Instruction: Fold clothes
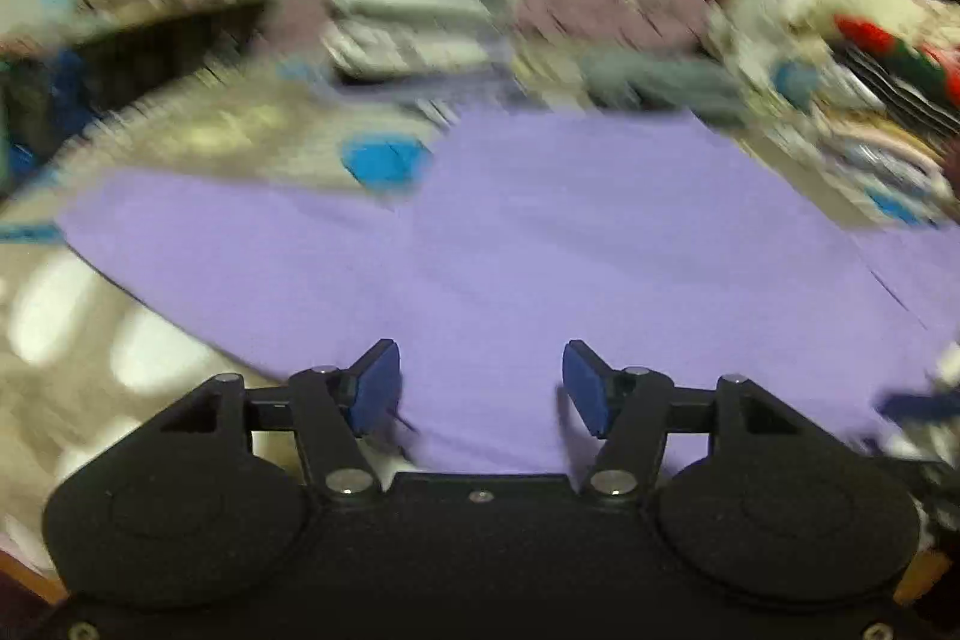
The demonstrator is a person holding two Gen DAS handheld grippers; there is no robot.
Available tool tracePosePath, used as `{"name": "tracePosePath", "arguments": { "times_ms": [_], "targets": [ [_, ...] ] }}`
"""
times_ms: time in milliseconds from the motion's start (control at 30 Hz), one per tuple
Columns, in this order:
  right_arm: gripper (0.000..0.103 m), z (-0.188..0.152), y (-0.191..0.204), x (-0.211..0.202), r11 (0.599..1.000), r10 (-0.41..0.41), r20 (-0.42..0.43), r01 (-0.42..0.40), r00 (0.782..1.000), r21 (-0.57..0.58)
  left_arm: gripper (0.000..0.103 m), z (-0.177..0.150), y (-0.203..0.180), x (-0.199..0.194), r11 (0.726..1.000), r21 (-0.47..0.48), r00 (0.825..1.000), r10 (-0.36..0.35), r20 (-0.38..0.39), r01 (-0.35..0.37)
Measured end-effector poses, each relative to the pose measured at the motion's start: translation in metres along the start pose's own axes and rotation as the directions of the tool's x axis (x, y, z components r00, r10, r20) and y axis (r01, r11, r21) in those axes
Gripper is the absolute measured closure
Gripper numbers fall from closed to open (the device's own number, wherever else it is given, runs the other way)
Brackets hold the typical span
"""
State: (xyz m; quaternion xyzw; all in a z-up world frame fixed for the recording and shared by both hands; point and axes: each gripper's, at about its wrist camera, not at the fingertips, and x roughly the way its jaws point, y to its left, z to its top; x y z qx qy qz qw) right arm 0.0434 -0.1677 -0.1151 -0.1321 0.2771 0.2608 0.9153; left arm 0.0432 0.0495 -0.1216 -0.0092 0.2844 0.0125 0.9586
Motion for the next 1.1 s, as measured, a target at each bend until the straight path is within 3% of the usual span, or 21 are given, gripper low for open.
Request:
{"name": "tracePosePath", "arguments": {
  "times_ms": [133,333,433,533,667,833,1033,1100],
  "targets": [
    [0.062,-0.001,0.001,-0.004,1.000,0.005,-0.005,-0.005,1.000,0.008,0.034,-0.002,0.000,0.011,0.999,0.033,0.999,0.040,-0.009,-0.040],
    [0.062,-0.003,-0.006,-0.008,0.998,0.024,0.005,-0.024,1.000,0.053,0.033,-0.005,-0.015,0.005,0.993,0.115,0.999,0.035,0.039,-0.039],
    [0.062,-0.003,-0.022,-0.022,0.984,0.043,0.073,-0.055,0.996,0.172,0.033,-0.006,-0.023,0.002,0.987,0.156,0.998,0.031,0.062,-0.040],
    [0.062,-0.006,-0.049,-0.038,0.936,0.027,0.152,-0.079,0.988,0.344,0.028,-0.005,-0.034,0.001,0.980,0.198,0.996,0.006,0.084,-0.023],
    [0.061,-0.025,-0.098,-0.055,0.802,-0.043,0.215,-0.094,0.976,0.590,0.025,-0.002,-0.057,0.001,0.965,0.261,0.993,-0.060,0.106,0.030],
    [0.060,-0.067,-0.152,-0.072,0.584,-0.167,0.238,-0.099,0.957,0.805,0.025,-0.004,-0.101,-0.008,0.926,0.359,0.981,-0.162,0.105,0.115],
    [0.059,-0.110,-0.199,-0.091,0.382,-0.300,0.252,-0.126,0.920,0.916,0.025,-0.008,-0.172,-0.009,0.839,0.497,0.960,-0.277,0.035,0.223],
    [0.059,-0.126,-0.216,-0.099,0.303,-0.351,0.255,-0.148,0.901,0.941,0.025,-0.010,-0.204,-0.009,0.790,0.558,0.948,-0.318,0.019,0.254]
  ]
}}
